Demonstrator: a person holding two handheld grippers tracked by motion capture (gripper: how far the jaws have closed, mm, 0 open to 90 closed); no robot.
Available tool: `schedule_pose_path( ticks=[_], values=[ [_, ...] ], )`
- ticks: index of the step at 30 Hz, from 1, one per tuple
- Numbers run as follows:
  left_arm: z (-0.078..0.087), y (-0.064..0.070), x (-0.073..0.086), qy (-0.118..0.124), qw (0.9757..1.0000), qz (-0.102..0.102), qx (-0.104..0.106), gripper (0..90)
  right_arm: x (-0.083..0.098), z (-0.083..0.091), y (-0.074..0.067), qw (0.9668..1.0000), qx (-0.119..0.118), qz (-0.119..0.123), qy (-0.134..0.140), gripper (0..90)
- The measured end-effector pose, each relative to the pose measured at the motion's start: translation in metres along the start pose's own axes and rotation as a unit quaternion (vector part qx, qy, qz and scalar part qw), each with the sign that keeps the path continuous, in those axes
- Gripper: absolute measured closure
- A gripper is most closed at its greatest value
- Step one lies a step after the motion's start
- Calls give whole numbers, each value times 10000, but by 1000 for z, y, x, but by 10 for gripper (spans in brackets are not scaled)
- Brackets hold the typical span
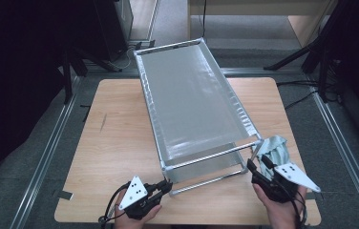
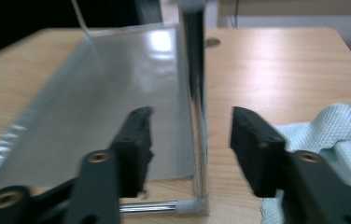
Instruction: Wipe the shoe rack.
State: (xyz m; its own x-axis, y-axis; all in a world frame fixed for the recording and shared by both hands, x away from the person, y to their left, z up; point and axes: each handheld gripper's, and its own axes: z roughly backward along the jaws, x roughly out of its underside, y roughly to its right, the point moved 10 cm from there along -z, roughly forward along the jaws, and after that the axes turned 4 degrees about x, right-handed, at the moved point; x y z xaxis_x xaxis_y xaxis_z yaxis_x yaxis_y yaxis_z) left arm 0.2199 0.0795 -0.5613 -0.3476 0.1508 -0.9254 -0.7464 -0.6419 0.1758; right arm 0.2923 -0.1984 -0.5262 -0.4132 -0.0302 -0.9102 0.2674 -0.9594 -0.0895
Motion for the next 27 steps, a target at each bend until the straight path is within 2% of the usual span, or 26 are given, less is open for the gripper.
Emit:
schedule_pose_path(
  ticks=[1, 3, 5, 6, 9, 13, 21, 27],
  values=[
    [0, 0, 0, -2, 10000, -4, -3, 812, 2, -6, 0, 9999, 135, 39, -79, 591],
    [1, -1, 0, -4, 10000, -2, -17, 812, 3, -14, -1, 9996, 240, -94, -107, 727],
    [2, -2, 1, 14, 10000, 8, -43, 812, 2, -20, -1, 9991, 376, -160, -117, 791],
    [3, -3, 1, 19, 10000, 20, -57, 812, 2, -21, -1, 9991, 351, -187, -121, 794],
    [5, -5, 1, 27, 9999, 42, -93, 812, 0, -29, -6, 9993, 342, -66, -92, 799],
    [6, -4, 2, 56, 9998, 45, -159, 812, -6, -43, -10, 9990, 432, -26, -68, 802],
    [0, 9, 3, 42, 10000, 37, 12, 812, -23, -82, -15, 9986, 511, 67, -84, 808],
    [-12, 22, 1, 34, 9997, -23, 244, 811, -36, -114, -21, 9984, 551, 102, -83, 810]
  ],
)
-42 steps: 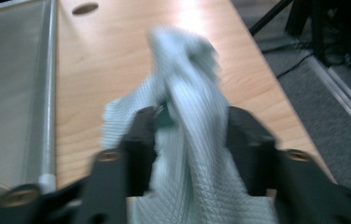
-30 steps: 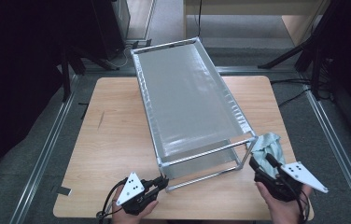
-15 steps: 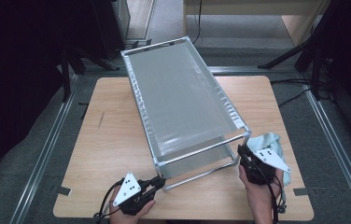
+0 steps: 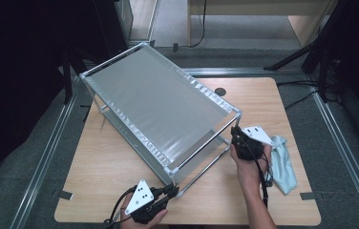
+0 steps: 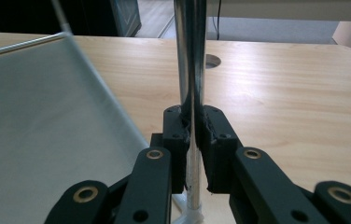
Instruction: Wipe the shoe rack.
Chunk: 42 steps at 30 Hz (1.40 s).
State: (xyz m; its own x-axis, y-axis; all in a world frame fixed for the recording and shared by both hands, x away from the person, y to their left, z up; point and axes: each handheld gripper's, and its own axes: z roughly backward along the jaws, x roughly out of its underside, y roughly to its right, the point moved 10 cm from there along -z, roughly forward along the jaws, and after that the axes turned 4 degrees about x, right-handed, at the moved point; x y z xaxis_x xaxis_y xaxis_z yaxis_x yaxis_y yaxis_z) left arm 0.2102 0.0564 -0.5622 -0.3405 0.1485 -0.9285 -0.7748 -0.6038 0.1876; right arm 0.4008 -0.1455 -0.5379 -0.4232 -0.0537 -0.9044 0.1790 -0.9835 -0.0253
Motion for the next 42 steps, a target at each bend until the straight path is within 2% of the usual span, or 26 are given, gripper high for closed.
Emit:
schedule_pose_path(
  ticks=[3, 6, 7, 10, 11, 17, 21, 23, 25, 27, 29, 32, 34, 36, 37, 39, 42],
  values=[
    [-6, 4, -2, -9, 9999, -8, 115, 809, -8, -17, -8, 9999, -34, 141, -64, 813],
    [-6, 6, -4, 64, 9998, 64, 203, 781, -15, -32, -17, 9990, -223, 363, -112, 804],
    [-4, 7, -4, 91, 9996, 34, 247, 759, -15, -34, -18, 9990, -239, 357, -126, 764],
    [4, 8, -7, 112, 9993, 40, 356, 635, -20, -32, -15, 9993, -358, 63, -105, 560],
    [8, 6, -8, 132, 9993, 33, 359, 594, -20, -28, -15, 9991, -417, -25, -109, 509],
    [31, -14, -15, 318, 9994, 132, 45, 459, -7, 12, -13, 9988, -494, 37, -33, 343],
    [46, -30, -13, 334, 9992, 114, -186, 407, 6, 46, -22, 9973, -733, 52, 33, 275],
    [55, -40, -11, 389, 9985, 136, -358, 381, 14, 61, -28, 9967, -801, 133, -25, 199],
    [63, -52, -9, 473, 9968, 124, -640, 371, 20, 75, -37, 9954, -939, 163, -18, 136],
    [69, -65, -6, 502, 9947, 108, -887, 351, 26, 88, -49, 9929, -1168, 201, 24, 120],
    [74, -76, -1, 548, 9932, 270, -990, 339, 33, 100, -60, 9904, -1371, 162, 50, 93],
    [77, -97, 8, 522, 9904, 580, -1137, 324, 42, 110, -79, 9871, -1558, 365, 12, 46],
    [80, -108, 9, 502, 9887, 634, -1258, 293, 47, 117, -96, 9831, -1803, 296, -60, 23],
    [86, -118, 9, 544, 9857, 690, -1441, 300, 52, 121, -110, 9797, -1962, 393, -97, 10],
    [91, -125, 9, 576, 9831, 740, -1573, 299, 54, 122, -116, 9785, -2013, 431, -112, 7],
    [95, -133, 9, 589, 9805, 835, -1678, 284, 60, 125, -129, 9756, -2137, 492, -136, 5],
    [101, -144, 12, 565, 9768, 895, -1862, 264, 66, 126, -143, 9731, -2232, 539, -184, 5]
  ],
)
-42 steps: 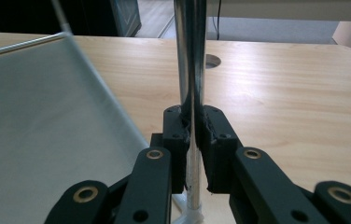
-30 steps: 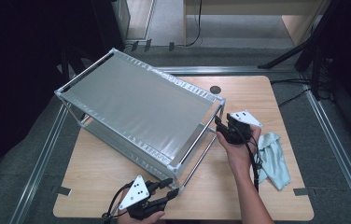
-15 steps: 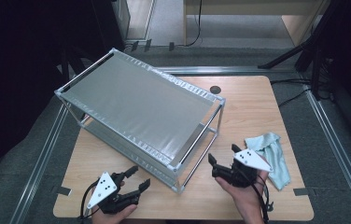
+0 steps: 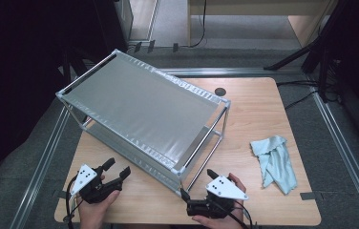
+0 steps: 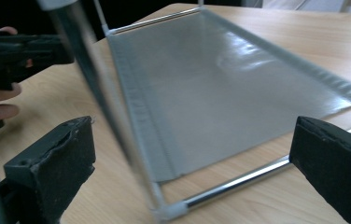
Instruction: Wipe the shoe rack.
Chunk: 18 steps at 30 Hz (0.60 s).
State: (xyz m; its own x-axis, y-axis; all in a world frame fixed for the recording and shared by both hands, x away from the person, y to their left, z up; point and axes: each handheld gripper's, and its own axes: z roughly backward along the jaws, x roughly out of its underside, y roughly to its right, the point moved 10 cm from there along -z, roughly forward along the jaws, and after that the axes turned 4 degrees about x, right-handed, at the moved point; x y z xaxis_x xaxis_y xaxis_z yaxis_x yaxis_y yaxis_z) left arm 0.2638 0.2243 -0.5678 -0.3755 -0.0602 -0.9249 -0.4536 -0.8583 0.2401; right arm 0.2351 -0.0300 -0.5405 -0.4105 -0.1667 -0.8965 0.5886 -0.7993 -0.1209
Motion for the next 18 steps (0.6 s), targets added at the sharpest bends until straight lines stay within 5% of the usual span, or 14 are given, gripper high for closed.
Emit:
schedule_pose_path(
  ticks=[4, 10, 14, 18],
  values=[
    [1, -9, -1, 12, 9999, 72, -126, 253, 3, -11, -11, 9998, 150, 152, -5, 121],
    [3, -15, -1, 15, 9997, 63, -220, 260, 2, -11, -13, 9998, 93, 139, 132, 514],
    [3, -21, 1, -13, 9994, 85, -331, 274, 2, -8, 1, 9998, 127, 25, 149, 625],
    [3, -26, 0, -16, 9989, 53, -462, 293, 1, -3, 29, 9990, 352, -158, 230, 779]
  ],
)
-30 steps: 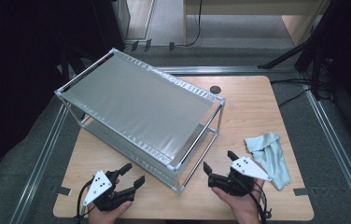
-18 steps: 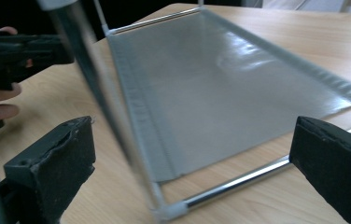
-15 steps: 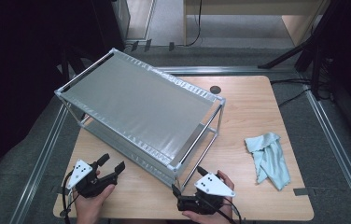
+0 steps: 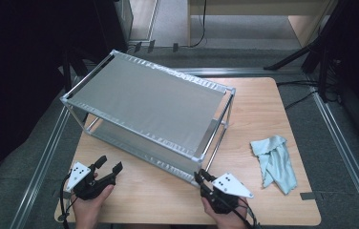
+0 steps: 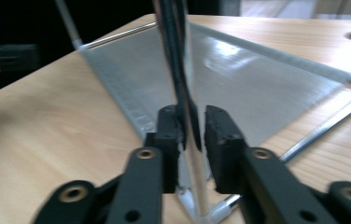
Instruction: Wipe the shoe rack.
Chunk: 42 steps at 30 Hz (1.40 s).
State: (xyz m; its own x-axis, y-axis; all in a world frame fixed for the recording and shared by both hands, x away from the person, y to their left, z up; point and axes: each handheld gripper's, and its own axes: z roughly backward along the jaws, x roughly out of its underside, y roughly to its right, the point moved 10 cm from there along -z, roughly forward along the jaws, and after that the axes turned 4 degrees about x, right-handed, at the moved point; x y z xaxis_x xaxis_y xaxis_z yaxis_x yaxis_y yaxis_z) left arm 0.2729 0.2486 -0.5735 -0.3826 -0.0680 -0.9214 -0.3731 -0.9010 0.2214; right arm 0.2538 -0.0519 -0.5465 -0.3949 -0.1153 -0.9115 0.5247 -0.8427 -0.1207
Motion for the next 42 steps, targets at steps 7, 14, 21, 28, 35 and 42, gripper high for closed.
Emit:
schedule_pose_path(
  ticks=[7, 14, 21, 28, 35, 42],
  values=[
    [-3, -17, -2, -37, 9992, 88, -391, 299, -3, 15, 60, 9982, 556, -218, 45, 787],
    [-2, -47, -5, -155, 9914, 285, -1270, 328, -2, 36, 107, 9944, 956, -438, 67, 781],
    [-24, -60, -23, 99, 9922, 686, -1037, 523, 1, 47, 120, 9926, 1019, -666, 51, 772],
    [-24, -64, -23, -98, 9931, 413, -1089, 779, 0, 47, 127, 9914, 1119, -683, 14, 775],
    [-3, -49, -12, -178, 9955, 285, -886, 788, -10, 33, 145, 9893, 1290, -686, 30, 777],
    [24, -28, 2, -258, 9986, 180, -417, 787, -21, 13, 164, 9870, 1477, -626, 91, 785]
  ],
)
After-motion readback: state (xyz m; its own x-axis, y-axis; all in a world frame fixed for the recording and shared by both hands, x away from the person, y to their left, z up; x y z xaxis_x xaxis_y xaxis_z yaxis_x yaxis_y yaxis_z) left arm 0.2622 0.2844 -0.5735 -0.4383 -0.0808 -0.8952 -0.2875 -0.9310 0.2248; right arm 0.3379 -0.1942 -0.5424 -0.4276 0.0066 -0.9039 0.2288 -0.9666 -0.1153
